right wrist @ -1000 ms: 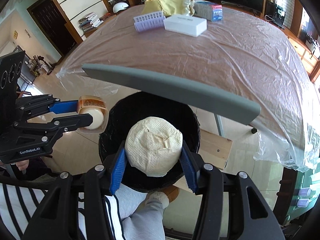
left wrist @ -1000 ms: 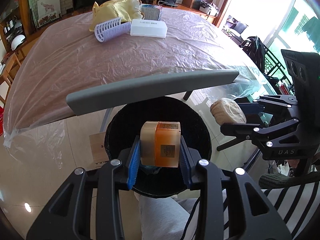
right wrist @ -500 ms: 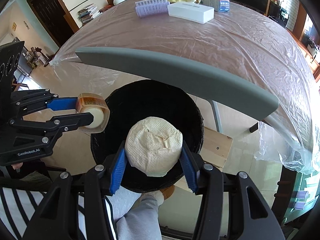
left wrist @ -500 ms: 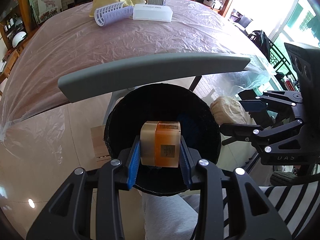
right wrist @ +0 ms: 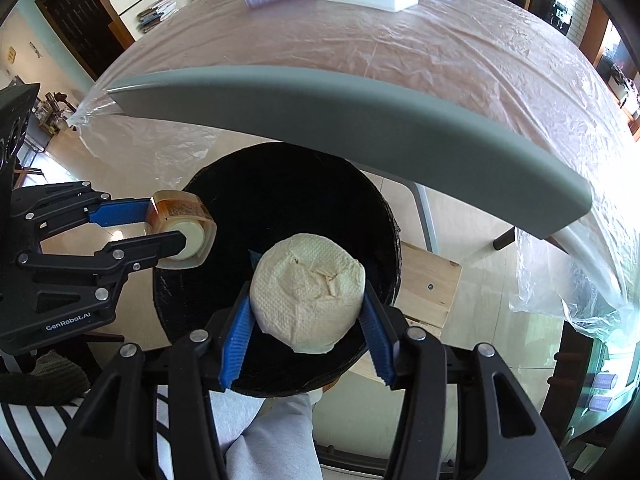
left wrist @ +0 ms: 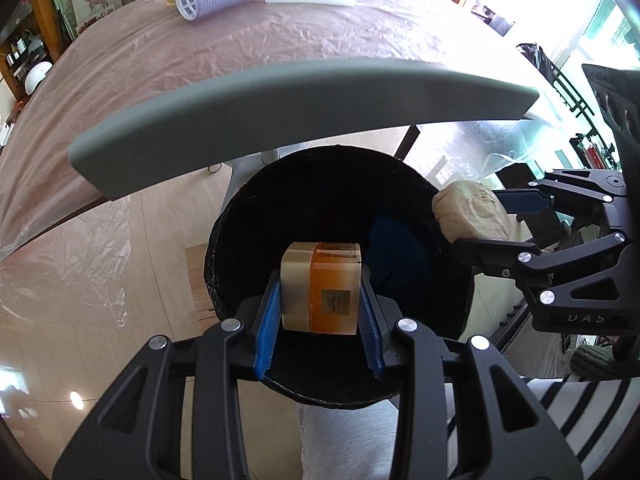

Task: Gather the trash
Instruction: 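Carry the tape roll and paper ball with both tools over the bin, then open both tools to drop the tape roll and paper ball into the bin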

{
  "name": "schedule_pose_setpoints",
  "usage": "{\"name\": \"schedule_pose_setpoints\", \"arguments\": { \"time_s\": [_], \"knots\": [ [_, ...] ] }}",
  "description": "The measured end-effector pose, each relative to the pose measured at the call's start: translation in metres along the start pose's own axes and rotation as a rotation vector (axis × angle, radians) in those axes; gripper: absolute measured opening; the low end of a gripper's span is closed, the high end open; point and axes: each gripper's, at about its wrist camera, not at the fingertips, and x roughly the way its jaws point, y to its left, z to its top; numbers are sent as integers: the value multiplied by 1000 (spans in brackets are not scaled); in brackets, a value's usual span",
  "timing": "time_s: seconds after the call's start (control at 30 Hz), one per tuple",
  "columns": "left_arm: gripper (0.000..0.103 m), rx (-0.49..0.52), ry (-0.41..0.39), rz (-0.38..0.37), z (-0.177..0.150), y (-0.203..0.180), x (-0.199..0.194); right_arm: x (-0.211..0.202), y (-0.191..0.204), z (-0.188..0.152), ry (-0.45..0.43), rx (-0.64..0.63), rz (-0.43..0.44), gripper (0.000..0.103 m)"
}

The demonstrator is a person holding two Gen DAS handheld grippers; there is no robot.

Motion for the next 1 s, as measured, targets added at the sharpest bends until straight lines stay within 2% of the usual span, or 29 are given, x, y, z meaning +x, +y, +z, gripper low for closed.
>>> {"name": "schedule_pose_setpoints", "arguments": {
  "time_s": [0.9, 0.97, 1.0],
  "knots": [
    [38, 20, 37, 16, 14, 6, 23, 15, -1, 7, 27, 19, -37, 50],
    [39, 7, 35, 5, 15, 9, 22, 14, -3, 8, 25, 27, -37, 51],
    [46, 1, 33, -4, 16, 10, 21, 13, -4, 8, 28, 33, -32, 53]
  ]
}}
